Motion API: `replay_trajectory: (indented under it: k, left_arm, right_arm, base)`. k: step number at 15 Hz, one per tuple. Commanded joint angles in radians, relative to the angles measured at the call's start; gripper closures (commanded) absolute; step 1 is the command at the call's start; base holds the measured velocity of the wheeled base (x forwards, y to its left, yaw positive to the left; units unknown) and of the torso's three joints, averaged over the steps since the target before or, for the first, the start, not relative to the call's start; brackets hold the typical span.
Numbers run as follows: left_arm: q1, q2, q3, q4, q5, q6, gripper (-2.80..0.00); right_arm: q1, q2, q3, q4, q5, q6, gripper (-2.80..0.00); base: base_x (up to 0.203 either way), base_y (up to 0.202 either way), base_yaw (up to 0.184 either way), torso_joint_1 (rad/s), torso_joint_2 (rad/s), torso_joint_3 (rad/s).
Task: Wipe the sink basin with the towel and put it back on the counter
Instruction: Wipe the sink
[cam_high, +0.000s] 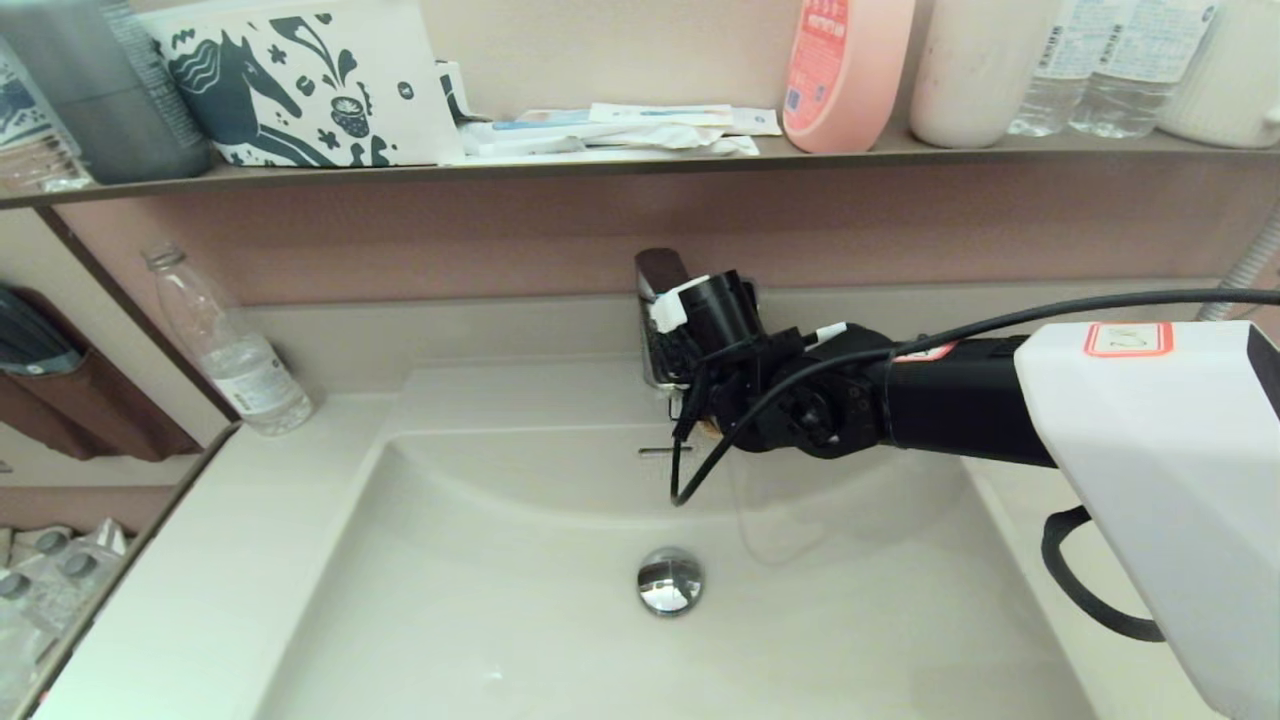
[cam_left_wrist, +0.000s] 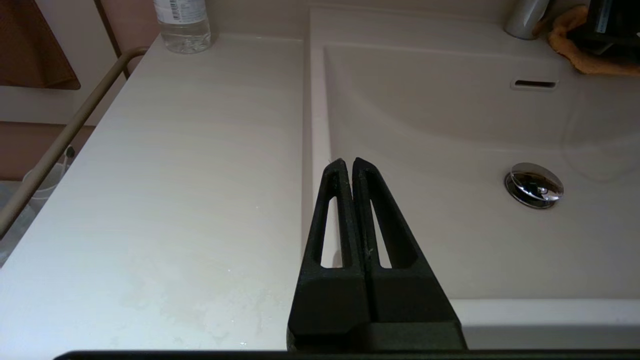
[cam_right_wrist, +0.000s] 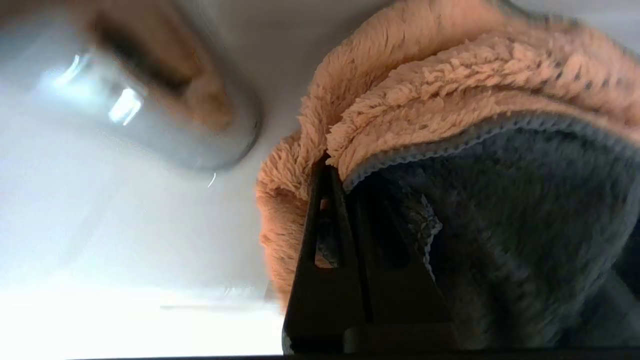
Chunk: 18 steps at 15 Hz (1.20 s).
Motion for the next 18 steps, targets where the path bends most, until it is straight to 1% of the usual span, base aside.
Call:
replay_trajectory:
  k: [1, 3, 5, 9, 11, 13, 18]
  left_arm:
    - [0.0, 0.0, 0.0, -0.001, 0.0, -0.001, 0.0]
    - [0.0, 0.0, 0.0, -0.001, 0.0, -0.001, 0.0]
    - [0.0, 0.0, 0.0, -0.001, 0.0, -0.001, 0.0]
    - [0.0, 0.0, 0.0, -0.001, 0.0, -0.001, 0.0]
    - [0.0, 0.0, 0.0, -0.001, 0.0, -0.001, 0.0]
    - [0.0, 0.0, 0.0, -0.001, 0.0, -0.001, 0.0]
    - [0.0, 0.0, 0.0, -0.001, 0.0, -0.001, 0.0]
  right_arm:
    - [-0.047, -0.006, 0.002, 0.006, -0.017, 0.003, 0.0]
    - [-0.09, -0.042, 0.021, 0.019, -0.028, 0.003, 0.0]
    - [-0.124, -0.092, 0.069, 0.051, -0.03, 0.007, 0.0]
    - [-0.204, -0.171, 0.18, 0.057, -0.029, 0.009, 0.0]
    - [-0.235, -0.197, 0.206, 0.057, -0.029, 0.01, 0.0]
    - [-0.238, -0.205, 0.208, 0.057, -0.029, 0.008, 0.0]
    - [-0.21, -0.197, 0.195, 0.055, -0.029, 0.001, 0.0]
  base:
    - [0.0, 0.0, 0.0, 0.0, 0.0, 0.0]
    - [0.0, 0.0, 0.0, 0.0, 0.0, 0.0]
    - [0.0, 0.0, 0.0, 0.0, 0.0, 0.0]
    - [0.0, 0.0, 0.0, 0.0, 0.0, 0.0]
    - [0.0, 0.0, 0.0, 0.0, 0.0, 0.0]
    - [0.0, 0.0, 0.0, 0.0, 0.0, 0.0]
    - [0.0, 0.0, 0.0, 0.0, 0.0, 0.0]
